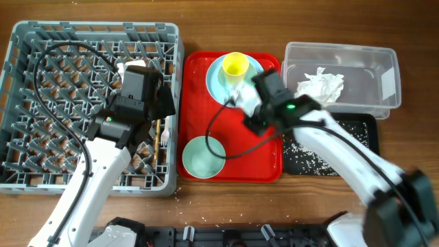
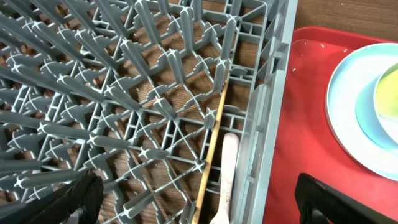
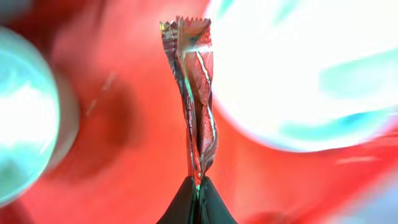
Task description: Sort waste into correct bins and load items into the dishwasher rack
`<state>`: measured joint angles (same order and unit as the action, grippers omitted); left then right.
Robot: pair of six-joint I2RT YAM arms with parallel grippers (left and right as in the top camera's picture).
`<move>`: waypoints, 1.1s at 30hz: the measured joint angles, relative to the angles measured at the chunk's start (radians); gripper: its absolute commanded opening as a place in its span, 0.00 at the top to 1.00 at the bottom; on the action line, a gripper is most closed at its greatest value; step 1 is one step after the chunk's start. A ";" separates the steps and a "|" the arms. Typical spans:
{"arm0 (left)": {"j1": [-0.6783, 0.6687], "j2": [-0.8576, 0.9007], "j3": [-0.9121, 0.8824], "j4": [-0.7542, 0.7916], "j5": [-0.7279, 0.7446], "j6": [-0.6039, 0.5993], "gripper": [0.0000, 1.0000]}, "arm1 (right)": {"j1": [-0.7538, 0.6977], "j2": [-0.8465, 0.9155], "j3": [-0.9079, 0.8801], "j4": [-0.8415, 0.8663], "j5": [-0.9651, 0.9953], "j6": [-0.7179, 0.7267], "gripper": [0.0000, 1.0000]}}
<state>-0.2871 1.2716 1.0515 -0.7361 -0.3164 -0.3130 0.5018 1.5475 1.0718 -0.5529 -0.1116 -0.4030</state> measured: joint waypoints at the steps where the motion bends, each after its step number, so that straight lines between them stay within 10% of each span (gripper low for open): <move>1: 0.000 0.000 0.000 0.000 0.000 0.000 0.00 | -0.019 -0.045 0.013 0.035 0.048 0.011 0.96; 6: 0.000 0.000 0.000 0.000 0.000 0.000 0.00 | -0.267 -0.042 0.019 0.170 0.262 0.161 0.91; 7: 0.000 0.000 0.000 0.000 0.000 0.000 0.00 | -0.321 -0.021 0.019 0.182 0.275 0.195 0.44; 8: 0.000 0.000 0.000 0.002 0.000 0.000 0.00 | -0.380 0.013 0.019 0.197 0.289 0.231 0.20; 10: 0.000 0.000 0.000 0.000 0.000 0.000 0.00 | -0.464 0.084 0.019 0.222 0.268 0.274 0.00; 15: 0.000 0.000 0.000 0.000 0.000 0.000 0.00 | -0.525 0.042 0.018 0.191 0.206 0.333 0.00; 26: 0.000 0.000 0.000 0.000 0.000 0.000 0.00 | -0.525 -0.619 0.023 -0.170 0.066 0.489 0.00; 33: 0.000 0.000 0.000 0.000 0.000 0.000 0.00 | -0.525 -0.593 0.023 -0.180 0.066 0.493 0.00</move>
<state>-0.2871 1.2716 1.0515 -0.7357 -0.3164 -0.3130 -0.0235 0.9546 1.0946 -0.7330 -0.0452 0.0902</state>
